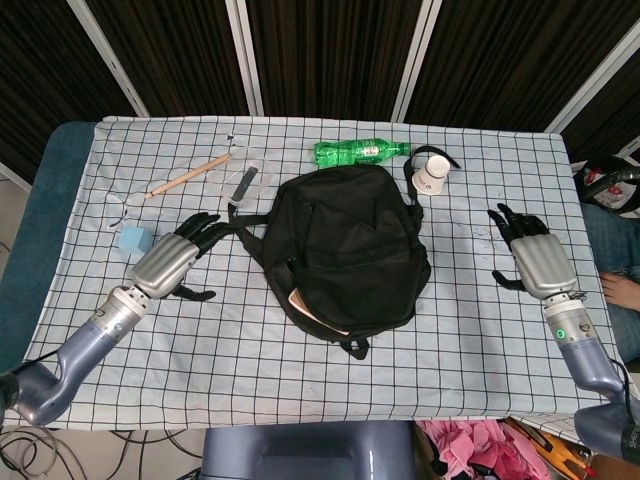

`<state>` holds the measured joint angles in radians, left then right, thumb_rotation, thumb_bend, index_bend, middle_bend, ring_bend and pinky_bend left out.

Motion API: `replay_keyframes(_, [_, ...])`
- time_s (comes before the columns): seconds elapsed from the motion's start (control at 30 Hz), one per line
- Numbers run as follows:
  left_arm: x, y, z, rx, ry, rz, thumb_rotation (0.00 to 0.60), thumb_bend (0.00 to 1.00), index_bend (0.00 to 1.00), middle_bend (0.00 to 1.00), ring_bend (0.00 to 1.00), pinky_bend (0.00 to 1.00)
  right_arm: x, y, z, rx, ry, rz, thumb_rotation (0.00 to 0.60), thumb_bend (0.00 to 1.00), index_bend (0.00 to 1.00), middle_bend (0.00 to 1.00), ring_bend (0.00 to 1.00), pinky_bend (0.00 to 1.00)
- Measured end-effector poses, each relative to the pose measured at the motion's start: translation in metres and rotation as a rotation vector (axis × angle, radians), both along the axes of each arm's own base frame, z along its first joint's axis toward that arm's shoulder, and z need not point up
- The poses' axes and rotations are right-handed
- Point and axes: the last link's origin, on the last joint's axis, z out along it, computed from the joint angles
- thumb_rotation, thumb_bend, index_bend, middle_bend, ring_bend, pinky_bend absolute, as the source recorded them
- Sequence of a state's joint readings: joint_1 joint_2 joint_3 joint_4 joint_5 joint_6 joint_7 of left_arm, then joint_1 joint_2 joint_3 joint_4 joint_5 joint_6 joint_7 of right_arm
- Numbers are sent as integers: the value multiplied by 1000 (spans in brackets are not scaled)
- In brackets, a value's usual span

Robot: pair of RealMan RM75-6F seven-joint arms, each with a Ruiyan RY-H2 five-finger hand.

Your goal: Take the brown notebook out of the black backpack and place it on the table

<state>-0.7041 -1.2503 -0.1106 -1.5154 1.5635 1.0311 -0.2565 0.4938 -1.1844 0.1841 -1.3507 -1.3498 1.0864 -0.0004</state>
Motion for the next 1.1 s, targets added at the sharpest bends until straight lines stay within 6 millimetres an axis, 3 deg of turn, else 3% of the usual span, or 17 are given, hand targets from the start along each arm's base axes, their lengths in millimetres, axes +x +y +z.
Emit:
replay_keyframes(0.37, [4, -14, -69, -122, 58, -33, 600, 81, 139, 166, 0, 0, -17, 9, 20, -50, -28, -43, 600, 199, 0, 0, 109, 123])
replay_keyframes(0.53, [22, -11, -102, -149, 44, -61, 600, 84, 158, 183, 0, 0, -23, 14, 22, -60, -15, -50, 600, 199, 0, 0, 109, 123])
replay_keyframes(0.7, [53, -5, -130, -125, 45, -152, 600, 89, 177, 196, 0, 0, -31, 16, 17, -56, -22, -77, 600, 200, 0, 0, 109, 123])
replay_keyframes(0.9, [81, -1, -149, -114, 54, -219, 600, 95, 183, 204, 0, 0, -32, 17, 16, -57, -20, -74, 600, 200, 0, 0, 109, 123])
replay_keyframes(1.1, [90, 1, -163, -117, 83, -241, 600, 96, 194, 215, 0, 0, -33, 19, 21, -70, -26, -74, 600, 200, 0, 0, 109, 123])
